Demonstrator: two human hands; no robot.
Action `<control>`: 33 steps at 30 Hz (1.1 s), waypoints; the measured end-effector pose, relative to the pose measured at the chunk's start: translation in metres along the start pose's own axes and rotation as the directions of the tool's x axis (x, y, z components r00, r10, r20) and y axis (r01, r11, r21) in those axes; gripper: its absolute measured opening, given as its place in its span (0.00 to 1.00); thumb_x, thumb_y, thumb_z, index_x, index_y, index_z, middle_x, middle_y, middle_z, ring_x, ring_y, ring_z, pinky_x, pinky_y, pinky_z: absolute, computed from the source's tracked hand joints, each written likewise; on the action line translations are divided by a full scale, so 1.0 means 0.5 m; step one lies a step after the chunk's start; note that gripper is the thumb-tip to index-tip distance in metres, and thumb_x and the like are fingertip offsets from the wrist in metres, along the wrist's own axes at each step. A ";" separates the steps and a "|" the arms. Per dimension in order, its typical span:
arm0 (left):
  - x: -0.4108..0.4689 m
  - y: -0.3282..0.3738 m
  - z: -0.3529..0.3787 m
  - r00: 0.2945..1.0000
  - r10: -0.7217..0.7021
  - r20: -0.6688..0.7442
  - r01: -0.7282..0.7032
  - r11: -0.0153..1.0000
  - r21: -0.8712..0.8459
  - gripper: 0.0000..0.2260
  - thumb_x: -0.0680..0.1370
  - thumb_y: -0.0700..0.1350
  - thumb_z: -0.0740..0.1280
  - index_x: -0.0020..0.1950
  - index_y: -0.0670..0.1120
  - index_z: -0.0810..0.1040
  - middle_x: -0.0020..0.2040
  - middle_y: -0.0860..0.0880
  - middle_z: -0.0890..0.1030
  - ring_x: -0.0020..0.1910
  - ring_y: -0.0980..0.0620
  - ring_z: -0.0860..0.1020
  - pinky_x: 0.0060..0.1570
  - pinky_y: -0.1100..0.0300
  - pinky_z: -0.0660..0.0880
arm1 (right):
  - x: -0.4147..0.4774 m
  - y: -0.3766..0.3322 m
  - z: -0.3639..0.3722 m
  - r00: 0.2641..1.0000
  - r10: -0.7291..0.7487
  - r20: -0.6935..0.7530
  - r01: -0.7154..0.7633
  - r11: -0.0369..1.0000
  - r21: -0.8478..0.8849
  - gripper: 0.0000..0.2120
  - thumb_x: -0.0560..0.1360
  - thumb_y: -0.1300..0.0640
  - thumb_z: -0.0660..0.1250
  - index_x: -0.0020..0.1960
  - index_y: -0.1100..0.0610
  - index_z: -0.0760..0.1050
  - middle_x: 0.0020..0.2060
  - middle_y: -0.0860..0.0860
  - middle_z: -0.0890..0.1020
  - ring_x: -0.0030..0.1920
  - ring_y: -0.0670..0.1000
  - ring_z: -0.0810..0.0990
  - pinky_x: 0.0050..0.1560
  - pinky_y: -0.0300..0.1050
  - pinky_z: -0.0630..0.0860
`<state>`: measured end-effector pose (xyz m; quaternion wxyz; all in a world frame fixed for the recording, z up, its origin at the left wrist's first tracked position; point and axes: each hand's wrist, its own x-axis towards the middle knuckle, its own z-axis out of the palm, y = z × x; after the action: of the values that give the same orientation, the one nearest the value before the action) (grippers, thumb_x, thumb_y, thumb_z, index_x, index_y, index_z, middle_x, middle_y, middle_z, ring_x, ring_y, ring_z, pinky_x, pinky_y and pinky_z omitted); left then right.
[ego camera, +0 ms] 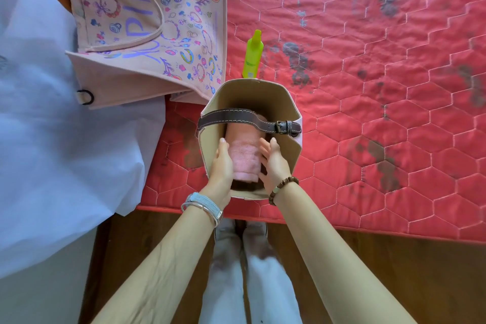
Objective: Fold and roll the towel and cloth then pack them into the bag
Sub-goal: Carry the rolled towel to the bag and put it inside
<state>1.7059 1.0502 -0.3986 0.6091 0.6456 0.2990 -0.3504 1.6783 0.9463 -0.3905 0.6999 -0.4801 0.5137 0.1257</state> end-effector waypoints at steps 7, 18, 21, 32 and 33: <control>-0.155 0.060 -0.056 0.993 0.115 -0.029 -0.116 0.991 -0.061 0.23 0.86 0.54 0.51 0.76 0.44 0.68 0.74 0.44 0.71 0.72 0.49 0.70 0.70 0.56 0.65 | -0.144 -0.056 -0.045 0.999 -0.027 -0.036 0.031 0.994 0.109 0.25 0.82 0.41 0.49 0.71 0.53 0.71 0.71 0.52 0.72 0.71 0.55 0.69 0.74 0.54 0.58; -0.398 0.212 -0.124 0.926 0.378 -0.018 -0.378 0.924 -0.054 0.20 0.86 0.51 0.50 0.75 0.47 0.67 0.71 0.43 0.74 0.64 0.50 0.75 0.68 0.54 0.69 | -0.427 -0.218 -0.047 0.978 -0.210 0.013 0.203 0.959 0.197 0.26 0.82 0.40 0.46 0.69 0.51 0.73 0.68 0.52 0.75 0.68 0.54 0.72 0.73 0.55 0.56; -0.447 0.257 -0.140 0.905 0.426 0.006 -0.425 0.903 -0.062 0.20 0.86 0.51 0.50 0.75 0.47 0.67 0.71 0.43 0.74 0.68 0.48 0.74 0.71 0.50 0.67 | -0.485 -0.249 -0.050 0.965 -0.259 0.036 0.249 0.953 0.174 0.26 0.82 0.39 0.46 0.68 0.50 0.73 0.68 0.51 0.75 0.67 0.55 0.72 0.74 0.59 0.57; -0.553 0.326 -0.212 0.843 0.528 0.104 -0.530 0.848 -0.017 0.18 0.86 0.53 0.51 0.72 0.52 0.70 0.62 0.53 0.79 0.66 0.52 0.75 0.68 0.49 0.70 | -0.593 -0.264 -0.096 0.922 -0.384 0.048 0.370 0.912 0.178 0.26 0.81 0.38 0.47 0.70 0.47 0.71 0.68 0.50 0.74 0.64 0.53 0.74 0.68 0.59 0.66; -0.557 0.326 -0.216 0.843 0.528 0.106 -0.529 0.849 -0.020 0.18 0.86 0.54 0.51 0.72 0.51 0.70 0.61 0.53 0.79 0.65 0.52 0.75 0.69 0.49 0.70 | -0.597 -0.262 -0.100 0.922 -0.384 0.048 0.369 0.911 0.185 0.26 0.81 0.38 0.47 0.70 0.47 0.71 0.68 0.50 0.74 0.63 0.52 0.74 0.65 0.57 0.67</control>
<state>1.6875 1.1564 -0.0757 0.6941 0.6860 0.0747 -0.2050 1.6045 0.9346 -0.0692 0.7706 -0.5020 0.3908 -0.0365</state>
